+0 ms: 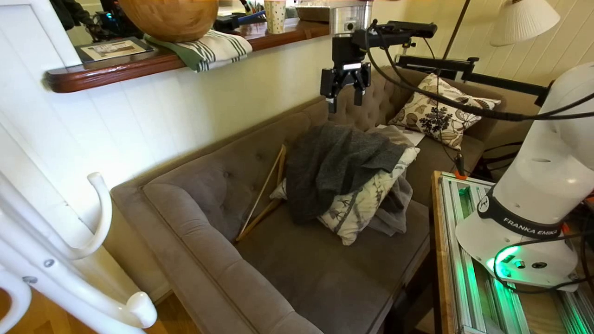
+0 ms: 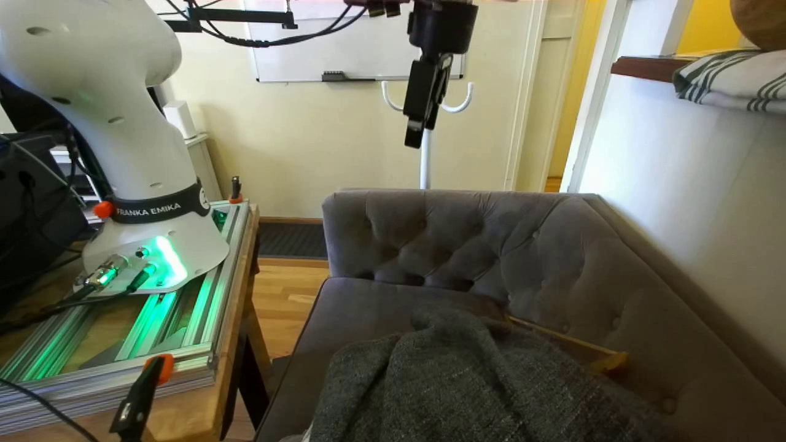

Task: Put the left pillow upright

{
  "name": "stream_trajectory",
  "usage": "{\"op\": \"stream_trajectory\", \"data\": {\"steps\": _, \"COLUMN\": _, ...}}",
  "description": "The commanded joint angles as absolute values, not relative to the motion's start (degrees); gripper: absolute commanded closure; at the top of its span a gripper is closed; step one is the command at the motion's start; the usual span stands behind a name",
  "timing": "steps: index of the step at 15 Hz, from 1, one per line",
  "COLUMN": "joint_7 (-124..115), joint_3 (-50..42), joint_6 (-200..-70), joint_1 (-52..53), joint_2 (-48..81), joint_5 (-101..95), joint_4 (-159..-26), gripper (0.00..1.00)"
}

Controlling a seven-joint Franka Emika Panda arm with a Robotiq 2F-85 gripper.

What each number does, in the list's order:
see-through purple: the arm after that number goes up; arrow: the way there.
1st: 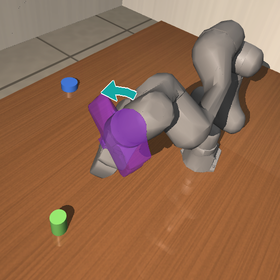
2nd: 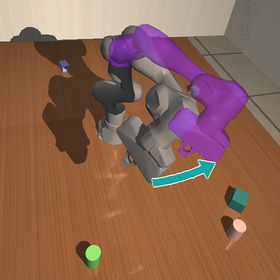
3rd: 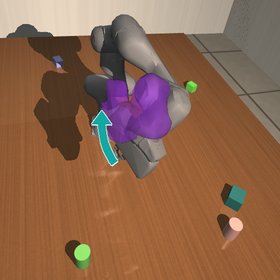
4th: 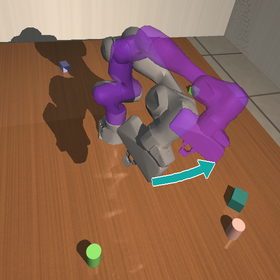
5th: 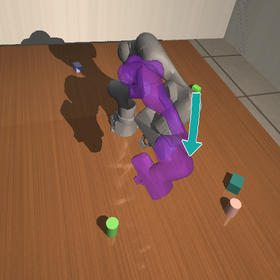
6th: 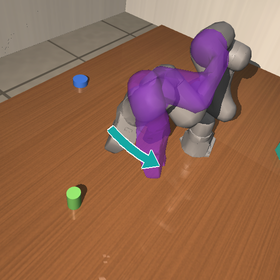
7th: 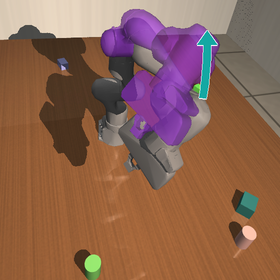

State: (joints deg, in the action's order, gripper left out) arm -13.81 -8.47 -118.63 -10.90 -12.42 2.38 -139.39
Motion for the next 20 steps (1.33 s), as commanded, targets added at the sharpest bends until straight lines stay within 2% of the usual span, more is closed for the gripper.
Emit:
{"op": "stream_trajectory", "data": {"steps": 1, "joint_7": -18.59, "joint_3": -11.33, "joint_6": -125.58, "joint_1": -14.41, "joint_2": -6.91, "joint_5": 2.44, "joint_4": -139.90, "gripper": 0.00}}
{"op": "stream_trajectory", "data": {"steps": 11, "joint_7": -33.69, "joint_3": -20.13, "joint_6": -147.48, "joint_1": -20.13, "joint_2": 6.19, "joint_5": 1.91, "joint_4": -138.16, "gripper": 0.00}}
{"op": "stream_trajectory", "data": {"steps": 20, "joint_7": -56.39, "joint_3": -30.76, "joint_6": -162.63, "joint_1": -15.79, "joint_2": 19.76, "joint_5": 0.59, "joint_4": -135.76, "gripper": 0.00}}
